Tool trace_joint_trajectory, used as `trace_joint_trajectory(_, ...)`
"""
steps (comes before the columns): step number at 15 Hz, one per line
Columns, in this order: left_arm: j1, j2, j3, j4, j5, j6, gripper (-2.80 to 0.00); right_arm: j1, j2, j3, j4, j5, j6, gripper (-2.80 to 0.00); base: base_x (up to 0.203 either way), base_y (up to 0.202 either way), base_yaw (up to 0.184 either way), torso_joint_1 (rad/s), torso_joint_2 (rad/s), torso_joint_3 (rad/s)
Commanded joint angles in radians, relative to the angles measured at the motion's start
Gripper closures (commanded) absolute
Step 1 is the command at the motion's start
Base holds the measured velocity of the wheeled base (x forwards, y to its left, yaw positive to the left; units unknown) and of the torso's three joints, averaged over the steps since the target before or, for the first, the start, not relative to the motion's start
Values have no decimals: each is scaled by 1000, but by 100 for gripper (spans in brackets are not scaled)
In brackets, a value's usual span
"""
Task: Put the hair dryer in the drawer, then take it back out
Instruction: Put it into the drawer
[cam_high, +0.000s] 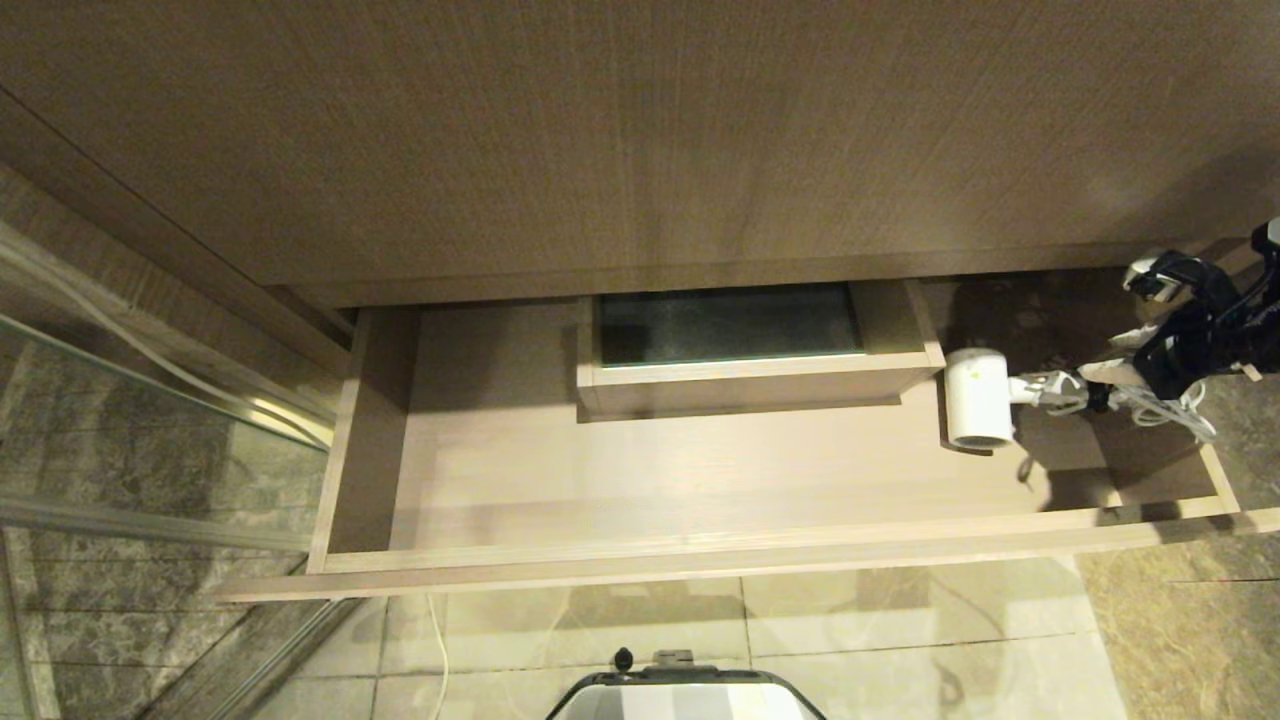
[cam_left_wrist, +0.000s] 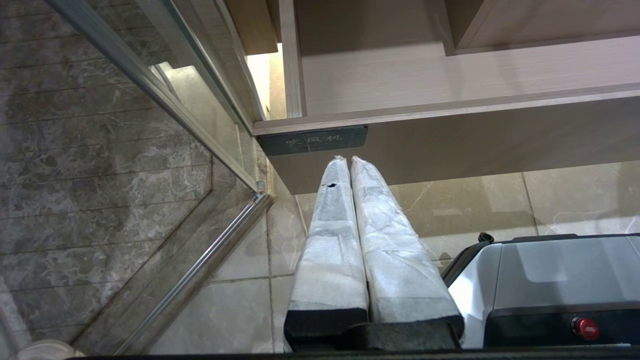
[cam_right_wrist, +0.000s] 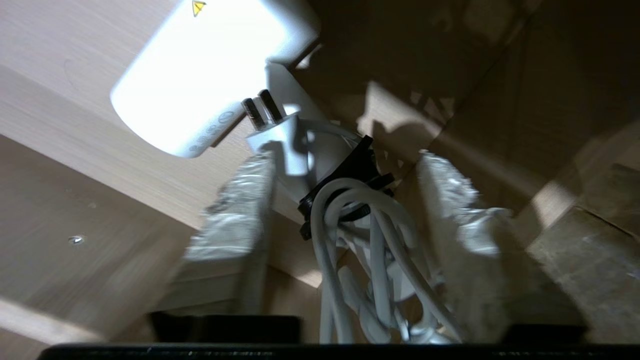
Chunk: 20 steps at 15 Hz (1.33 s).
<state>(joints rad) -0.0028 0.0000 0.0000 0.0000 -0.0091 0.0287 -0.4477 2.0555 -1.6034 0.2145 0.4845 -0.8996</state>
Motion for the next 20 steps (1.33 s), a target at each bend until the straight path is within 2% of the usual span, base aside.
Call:
trace_joint_trajectory(1, 0, 0, 2, 0, 0, 0, 0, -3, 18, 7, 0, 3, -5, -280, 0, 0, 0, 0, 0, 0)
trace_joint_trajectory(11, 0, 0, 2, 0, 0, 0, 0, -21, -9, -16, 7, 2, -6, -280, 0, 0, 0, 0, 0, 0)
trace_joint_trajectory(16, 1, 0, 2, 0, 0, 0, 0, -39, 32, -16, 16, -1, -73, -280, 0, 0, 0, 0, 0, 0)
trace_joint_trajectory(19, 0, 0, 2, 0, 0, 0, 0, -39, 59, -19, 5, 11, -77, -280, 0, 0, 0, 0, 0, 0)
trace_joint_trajectory(20, 0, 0, 2, 0, 0, 0, 0, -40, 66, -31, 15, 15, -77, 0, 0, 0, 0, 0, 0, 0)
